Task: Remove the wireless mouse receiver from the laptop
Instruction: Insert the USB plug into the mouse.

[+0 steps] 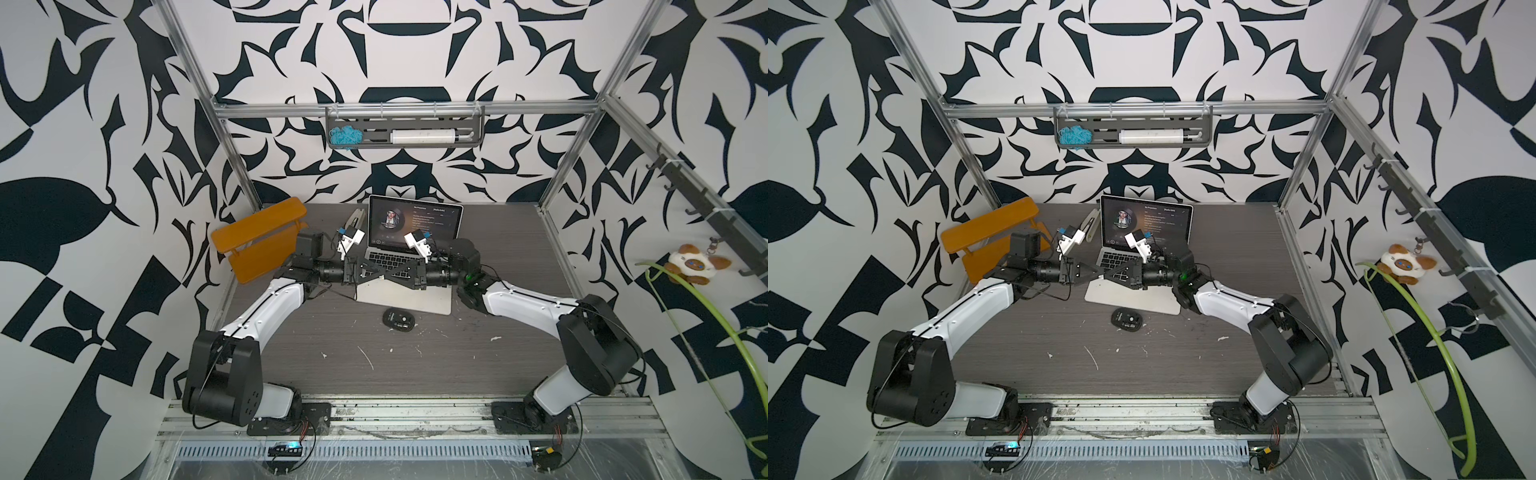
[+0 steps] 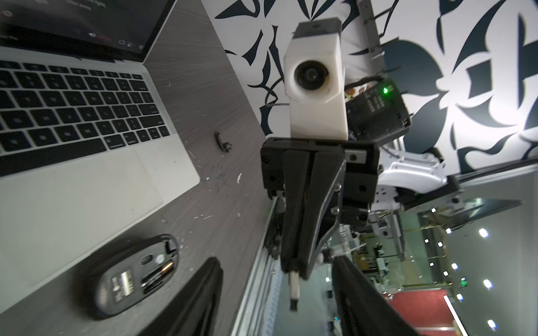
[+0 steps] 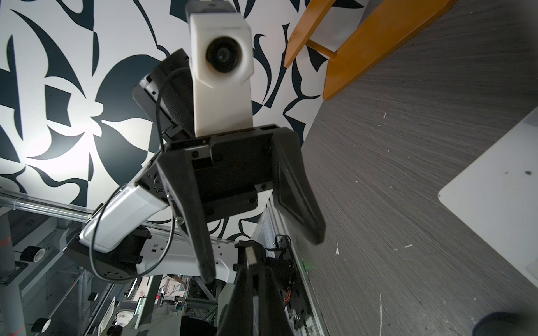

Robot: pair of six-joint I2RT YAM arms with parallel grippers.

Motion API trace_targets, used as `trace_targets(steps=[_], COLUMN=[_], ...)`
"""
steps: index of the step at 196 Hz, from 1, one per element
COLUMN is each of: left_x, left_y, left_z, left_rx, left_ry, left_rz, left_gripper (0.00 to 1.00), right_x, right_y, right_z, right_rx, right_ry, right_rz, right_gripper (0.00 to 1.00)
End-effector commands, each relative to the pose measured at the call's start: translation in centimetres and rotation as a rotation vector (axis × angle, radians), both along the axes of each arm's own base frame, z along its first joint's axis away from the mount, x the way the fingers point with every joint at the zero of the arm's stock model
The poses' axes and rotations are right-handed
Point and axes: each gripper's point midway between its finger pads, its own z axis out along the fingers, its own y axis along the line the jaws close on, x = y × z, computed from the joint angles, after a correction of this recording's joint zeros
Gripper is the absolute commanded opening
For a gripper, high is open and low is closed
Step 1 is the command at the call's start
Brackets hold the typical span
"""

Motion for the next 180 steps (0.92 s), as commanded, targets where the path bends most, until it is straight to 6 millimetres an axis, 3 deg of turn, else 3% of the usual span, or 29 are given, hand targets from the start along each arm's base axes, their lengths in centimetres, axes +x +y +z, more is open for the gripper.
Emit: trace_targets(steps=[1,13,63,70,101,149,180], left_x=[-0.4,-0.3,0.6,0.1,-0.1,-1.3,-2.5], left_y=[1.0,1.4,2.7,2.9,3.3,1.8,0.2], left_z=[0.2,-0.2,-3.3,-2.7,-4.1,-5.7,-5.1], left_rx=[0.024,0.059,0.21,0.214,0.282,0.449,0.529], left_ry=[-0.02,-0.034,-0.003,-0.039,-0.023,-0.078,-0.238], left_rz=[0.045,0.079,0.209,0.214,0.258,0.18,0.107], left_gripper=[0.83,1.0,0.99,0.99,0.99,0.99,0.99], right_x=[0.6,1.0,2.0,2.1,2.3,2.2,1.9], right_y=[-1.3,-1.7,-3.8,-4.1,-4.8,-6.0,-8.0], right_z=[2.0,1.4,-0.6,-0.7,-1.5,-3.4,-4.3], right_rx=[0.007,-0.041,-0.244,-0.256,-0.308,-0.384,-0.465], right_ry=[-0.097,-0.108,-0.19,-0.196,-0.204,-0.196,-0.23], right_rz=[-0.056,-0.082,-0.169,-0.173,-0.183,-0.223,-0.286], right_gripper=[0.0,0.0,0.0,0.0,0.0,0.0,0.0])
